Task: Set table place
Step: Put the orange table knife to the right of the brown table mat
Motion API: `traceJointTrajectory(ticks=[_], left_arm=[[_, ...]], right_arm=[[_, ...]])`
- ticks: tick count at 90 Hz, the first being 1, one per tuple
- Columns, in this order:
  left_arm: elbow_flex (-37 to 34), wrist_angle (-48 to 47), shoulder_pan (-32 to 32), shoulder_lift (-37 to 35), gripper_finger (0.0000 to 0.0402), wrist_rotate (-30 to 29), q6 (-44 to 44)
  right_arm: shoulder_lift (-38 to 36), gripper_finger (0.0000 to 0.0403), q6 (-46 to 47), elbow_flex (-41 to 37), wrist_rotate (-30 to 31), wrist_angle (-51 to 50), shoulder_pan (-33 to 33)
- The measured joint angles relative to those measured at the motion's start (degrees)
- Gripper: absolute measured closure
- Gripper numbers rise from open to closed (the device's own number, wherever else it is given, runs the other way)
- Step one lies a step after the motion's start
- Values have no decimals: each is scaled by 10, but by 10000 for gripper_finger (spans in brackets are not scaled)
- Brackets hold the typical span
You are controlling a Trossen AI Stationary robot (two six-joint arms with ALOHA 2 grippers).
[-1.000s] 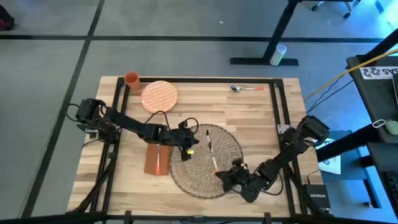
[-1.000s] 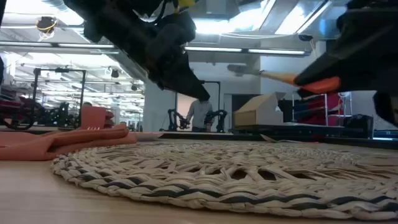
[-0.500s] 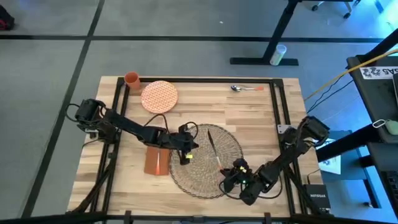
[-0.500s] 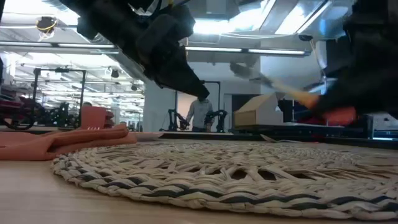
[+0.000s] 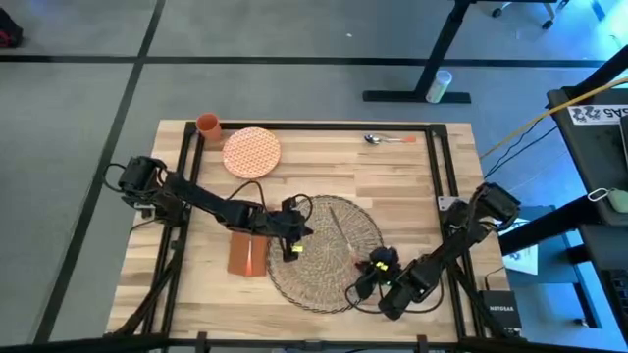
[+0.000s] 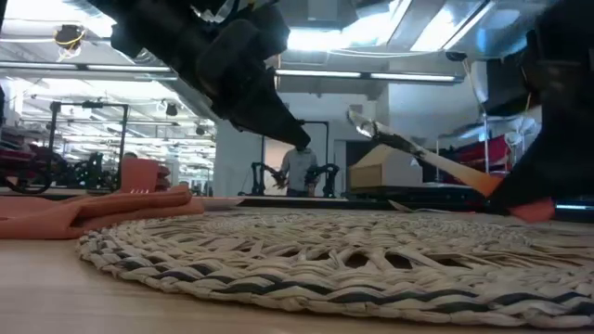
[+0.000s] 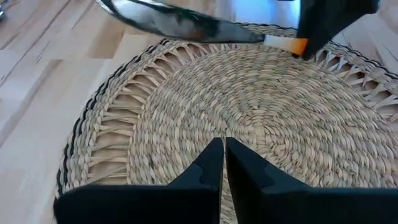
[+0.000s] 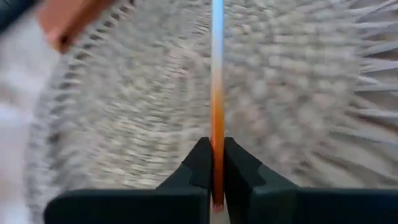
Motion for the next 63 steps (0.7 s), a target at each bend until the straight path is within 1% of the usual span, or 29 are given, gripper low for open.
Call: traceJointTrajectory(ticks=[7,14,33,42,53,63], left_arm=[[0,0,-4,0,400,0,-3],[0,0,-9,0,400,0,-5],[0,0,-14,0,400,0,-4],[0,0,-14,0,400,0,-4],[0,0,-14,0,400,0,2],[0,-9,-14,0,400,0,14]], right_arm=[[0,402,1,4,13,37,0],[0,392,1,19,13,38,-2],[0,324,-16,42,4,19,-4],[0,301,-15,42,2,19,-4],[0,290,-17,42,3,19,-4],[0,290,-55,42,13,19,-5]])
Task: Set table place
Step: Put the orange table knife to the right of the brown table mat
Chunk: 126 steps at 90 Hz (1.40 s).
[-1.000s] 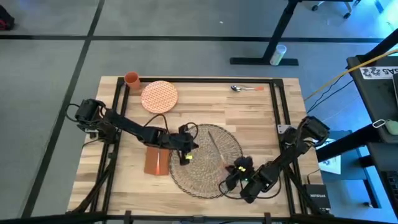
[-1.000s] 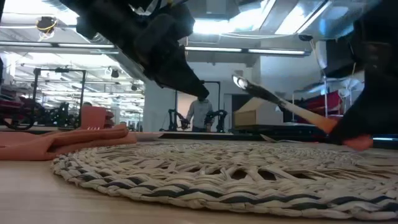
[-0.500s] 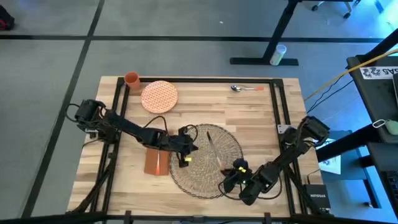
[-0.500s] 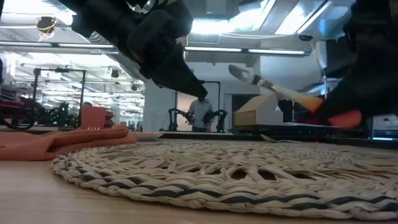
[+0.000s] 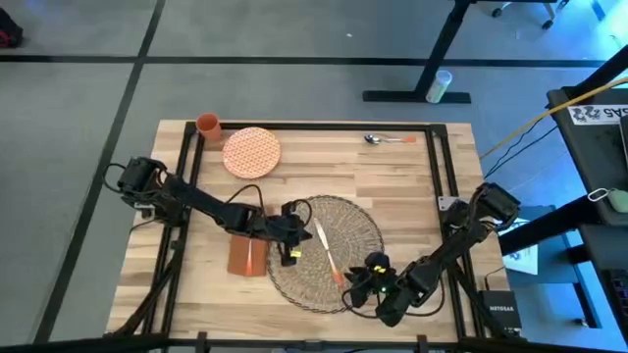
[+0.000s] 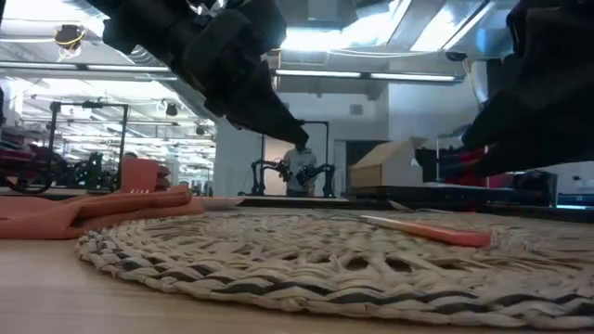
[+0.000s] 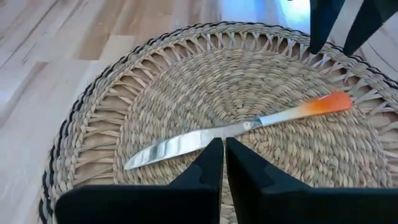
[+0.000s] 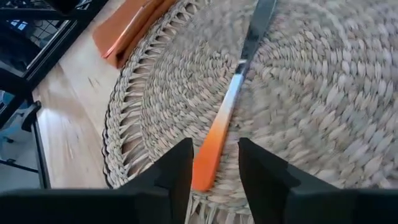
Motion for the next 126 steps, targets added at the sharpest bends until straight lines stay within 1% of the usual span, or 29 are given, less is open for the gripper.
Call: traceJointTrajectory(ticks=[9,16,22,30,39,44,56,70,87,98,109,126], left_arm=[[0,-22,-5,0,400,0,12],[0,-47,-12,0,400,0,18],[0,-66,-20,0,400,0,18],[0,-71,-31,0,400,0,18],[0,-71,-37,0,400,0,25],[0,-71,-37,0,400,0,28],[0,-71,-31,0,400,0,14],[0,-72,-31,0,400,0,10],[0,-86,-31,0,400,0,-21],[0,-109,-33,0,400,0,-52],[-8,-115,-36,1,400,0,-74],[-29,-101,-36,1,400,0,-119]], right_arm=[[0,289,-63,0,-9,1,-5],[0,290,-119,0,-49,1,-17],[0,300,-173,0,-84,4,-32],[0,331,-256,0,-112,14,-56],[0,381,-343,0,-132,31,-84],[0,395,-394,0,-146,40,-98],[0,398,-490,0,-197,68,-132],[0,402,-629,0,-287,92,-174],[0,402,-778,1,-393,90,-242],[0,402,-860,1,-446,90,-284],[0,403,-917,1,-490,90,-320],[0,403,-969,2,-537,90,-357]])
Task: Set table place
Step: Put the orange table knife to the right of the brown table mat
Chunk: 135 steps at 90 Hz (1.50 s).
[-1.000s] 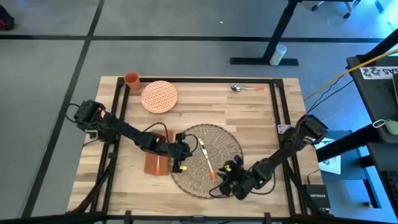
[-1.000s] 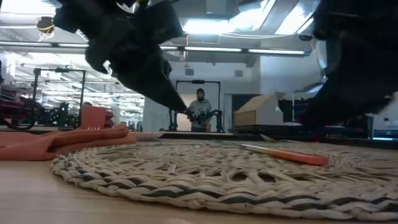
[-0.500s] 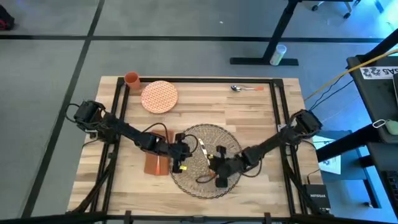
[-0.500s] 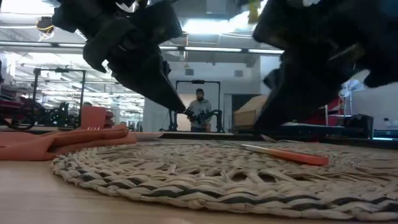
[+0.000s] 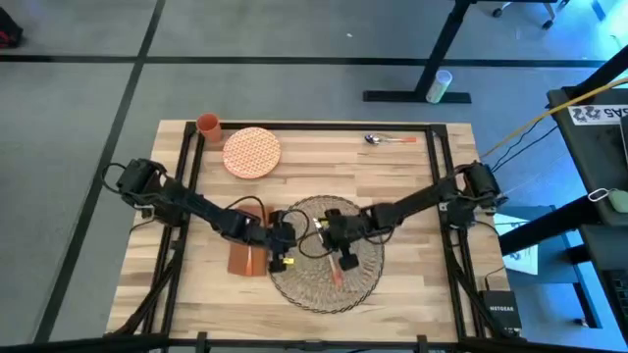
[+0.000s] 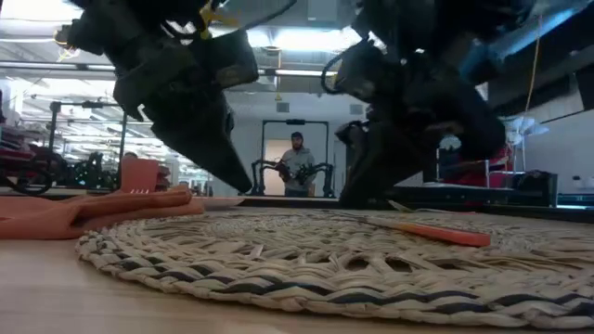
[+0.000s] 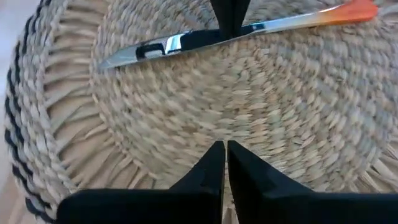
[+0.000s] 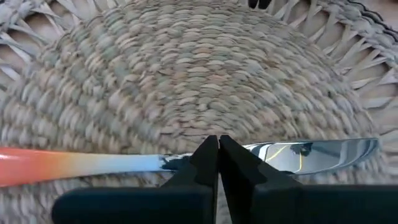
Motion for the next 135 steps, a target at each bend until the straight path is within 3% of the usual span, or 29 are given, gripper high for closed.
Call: traceJointTrajectory(ticks=[16,38,49,86,114,135], left_arm=[[-9,38,2,16,400,-1,-23],[-9,79,20,45,400,-6,-59],[-9,78,27,46,400,-18,-61],[-15,14,14,37,401,-61,-62],[-40,46,24,-20,401,-40,-57],[-40,44,39,-10,402,-15,-58]], right_arm=[[0,403,-47,4,-21,-8,-11],[0,403,-113,103,6,-210,-9],[0,403,-123,137,6,-258,-9],[7,403,-100,145,1,-244,39],[37,403,-82,161,1,-228,43],[69,403,-89,186,0,-222,44]])
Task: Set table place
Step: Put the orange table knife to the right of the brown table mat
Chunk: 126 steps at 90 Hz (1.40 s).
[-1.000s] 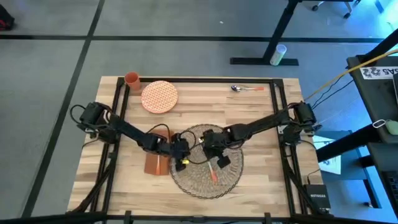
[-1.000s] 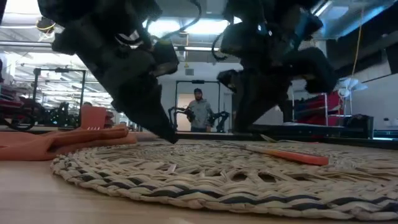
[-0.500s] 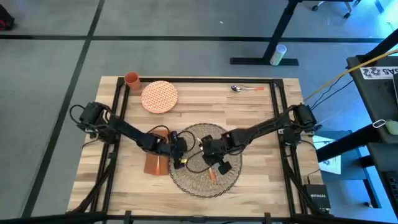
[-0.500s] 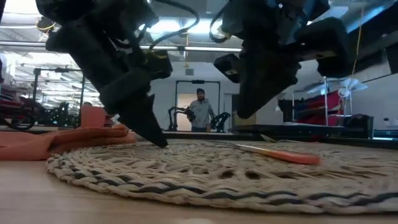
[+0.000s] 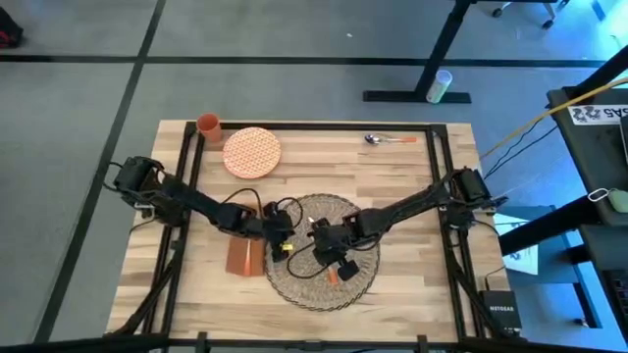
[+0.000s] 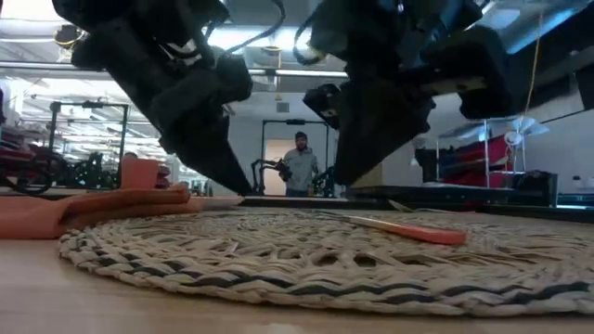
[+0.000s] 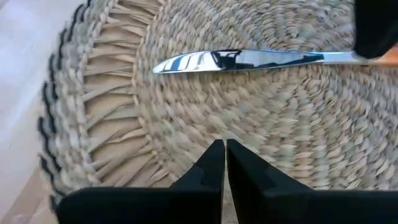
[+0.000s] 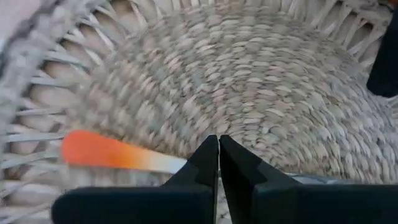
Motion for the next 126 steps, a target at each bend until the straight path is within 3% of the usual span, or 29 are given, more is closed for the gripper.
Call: traceJointTrajectory(ticks=[45,104,126], left_arm=[[1,37,-3,51,402,-2,-17],[1,42,-7,52,401,-1,-15],[1,40,-7,52,401,0,-20]], right_arm=[[31,403,-8,17,7,-17,-19],[29,403,-11,17,51,-80,-42],[22,403,-11,16,4,-61,-31]])
